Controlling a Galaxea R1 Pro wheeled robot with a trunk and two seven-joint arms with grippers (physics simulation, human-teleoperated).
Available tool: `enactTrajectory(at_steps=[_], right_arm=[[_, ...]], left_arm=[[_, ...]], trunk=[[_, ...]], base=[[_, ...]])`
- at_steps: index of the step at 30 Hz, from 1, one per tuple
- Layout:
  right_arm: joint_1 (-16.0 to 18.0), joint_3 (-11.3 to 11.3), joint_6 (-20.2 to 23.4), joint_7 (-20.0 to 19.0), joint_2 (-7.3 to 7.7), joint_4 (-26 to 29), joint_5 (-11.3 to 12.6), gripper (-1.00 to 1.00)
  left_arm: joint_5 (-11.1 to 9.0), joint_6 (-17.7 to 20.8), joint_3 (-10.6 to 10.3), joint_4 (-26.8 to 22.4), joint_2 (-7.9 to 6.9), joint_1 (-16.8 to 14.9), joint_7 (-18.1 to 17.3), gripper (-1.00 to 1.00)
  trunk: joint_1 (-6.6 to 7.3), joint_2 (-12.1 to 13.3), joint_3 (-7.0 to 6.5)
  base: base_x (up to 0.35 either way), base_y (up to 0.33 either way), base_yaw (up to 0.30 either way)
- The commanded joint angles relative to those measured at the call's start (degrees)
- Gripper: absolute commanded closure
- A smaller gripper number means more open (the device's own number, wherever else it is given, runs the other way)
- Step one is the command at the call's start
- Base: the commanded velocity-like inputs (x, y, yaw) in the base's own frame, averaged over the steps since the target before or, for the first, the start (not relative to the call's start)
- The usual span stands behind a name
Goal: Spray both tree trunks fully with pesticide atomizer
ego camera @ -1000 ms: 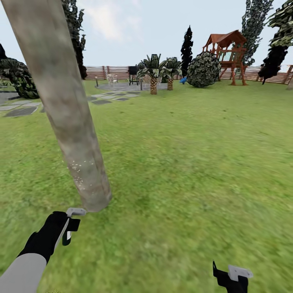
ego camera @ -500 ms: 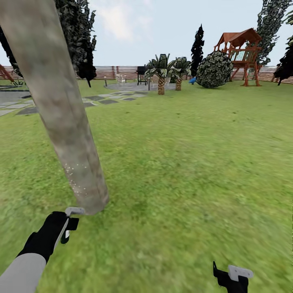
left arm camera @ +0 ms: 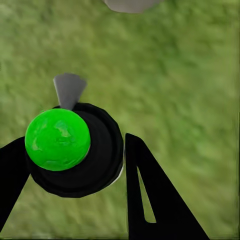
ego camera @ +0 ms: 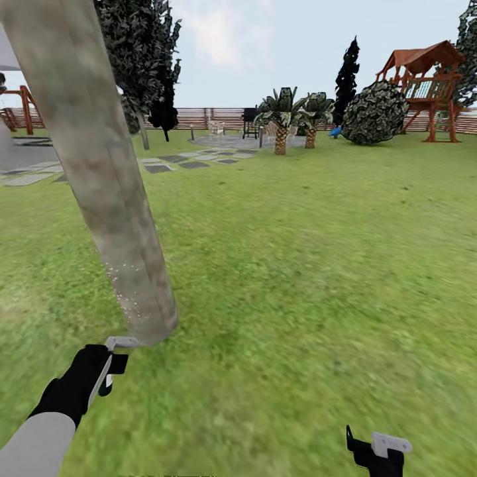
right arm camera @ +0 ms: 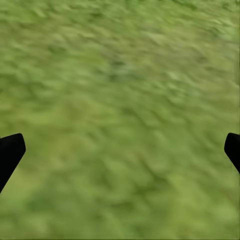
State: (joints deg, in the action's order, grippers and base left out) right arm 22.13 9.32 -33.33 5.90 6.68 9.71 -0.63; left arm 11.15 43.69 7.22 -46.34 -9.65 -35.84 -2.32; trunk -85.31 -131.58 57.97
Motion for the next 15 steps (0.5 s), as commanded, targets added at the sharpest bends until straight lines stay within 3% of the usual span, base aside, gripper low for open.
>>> enactTrajectory(at_steps=[1,6,15], right_arm=[[0.0,0.1,-0.2,0.1,0.0,0.0,-0.1,-1.0],[0.0,0.1,-0.2,0.1,0.0,0.0,-0.1,-1.0],[0.0,0.1,-0.2,0.1,0.0,0.0,-0.1,-1.0]], left_arm=[[0.5,0.3,0.1,-0.1,0.05,0.0,-0.2,1.0],[0.5,0.3,0.1,-0.1,0.05,0.0,-0.2,1.0],[0.5,0.3,0.2,-0.1,0.04,0.0,-0.2,1.0]], trunk=[[0.01,0.0,0.05],[0.01,0.0,0.05],[0.01,0.0,0.05]], base=[[0.0,-0.275,0.277],[0.045,-0.275,0.209],[0.154,-0.256,0.009]])
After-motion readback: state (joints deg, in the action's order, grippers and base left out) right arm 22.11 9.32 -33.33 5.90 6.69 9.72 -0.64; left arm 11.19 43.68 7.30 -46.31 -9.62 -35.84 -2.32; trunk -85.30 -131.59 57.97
